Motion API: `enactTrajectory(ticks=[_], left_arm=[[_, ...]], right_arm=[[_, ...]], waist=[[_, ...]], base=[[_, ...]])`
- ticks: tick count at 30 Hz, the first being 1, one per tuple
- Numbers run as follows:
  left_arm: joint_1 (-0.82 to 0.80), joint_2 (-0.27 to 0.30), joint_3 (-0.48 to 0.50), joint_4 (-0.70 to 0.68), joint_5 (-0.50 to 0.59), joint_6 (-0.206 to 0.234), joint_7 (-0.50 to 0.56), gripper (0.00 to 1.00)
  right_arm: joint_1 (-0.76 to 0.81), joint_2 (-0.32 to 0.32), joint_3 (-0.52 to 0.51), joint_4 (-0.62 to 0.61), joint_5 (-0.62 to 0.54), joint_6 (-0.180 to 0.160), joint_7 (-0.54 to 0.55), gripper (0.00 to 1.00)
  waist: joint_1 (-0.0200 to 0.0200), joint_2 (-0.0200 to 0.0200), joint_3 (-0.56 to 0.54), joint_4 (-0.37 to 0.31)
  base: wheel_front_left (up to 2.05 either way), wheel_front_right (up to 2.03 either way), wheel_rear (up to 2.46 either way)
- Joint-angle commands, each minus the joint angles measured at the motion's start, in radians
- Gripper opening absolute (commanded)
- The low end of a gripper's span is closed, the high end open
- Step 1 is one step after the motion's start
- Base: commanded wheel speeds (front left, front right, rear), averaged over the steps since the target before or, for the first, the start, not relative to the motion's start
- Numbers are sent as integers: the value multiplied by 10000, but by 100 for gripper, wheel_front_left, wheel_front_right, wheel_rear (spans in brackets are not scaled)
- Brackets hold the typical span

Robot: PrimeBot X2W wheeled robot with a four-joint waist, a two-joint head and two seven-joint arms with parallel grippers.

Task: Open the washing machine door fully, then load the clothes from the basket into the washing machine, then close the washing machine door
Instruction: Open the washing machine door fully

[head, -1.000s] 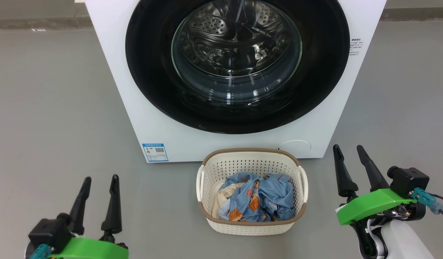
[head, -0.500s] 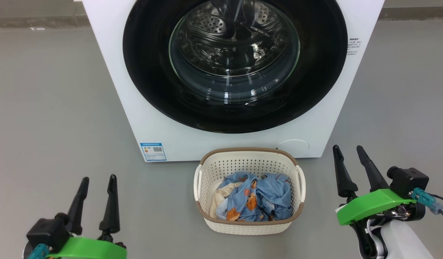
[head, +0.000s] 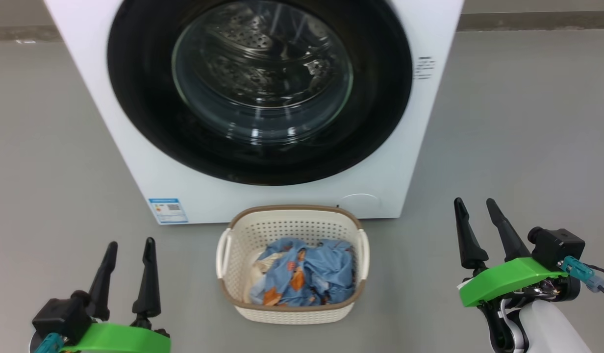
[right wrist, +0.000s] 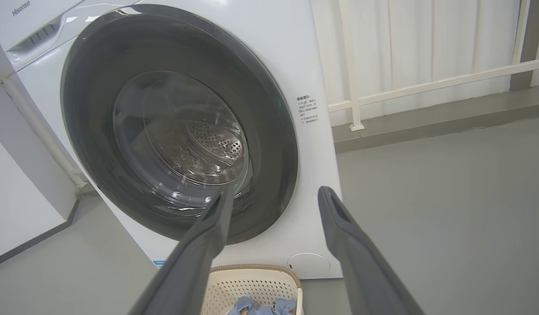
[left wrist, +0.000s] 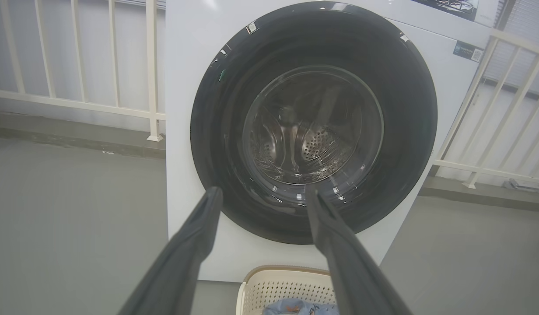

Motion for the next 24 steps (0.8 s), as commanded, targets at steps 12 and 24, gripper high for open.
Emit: enactTrajectory(ticks=[12,24], left_arm=[[-459,192,267,-111,-187,-48,-91,100],[-471,222,219,-60,-254,-48,-92,100]], right_arm=[[-347,-44,139,-178,41,56,-122,100],[-367,-71,174,-94,68,56,-122,100]], waist=[[0,0,-16,-10],[0,0,3,-11]], base=[[60,60,-121],[1,1,-2]])
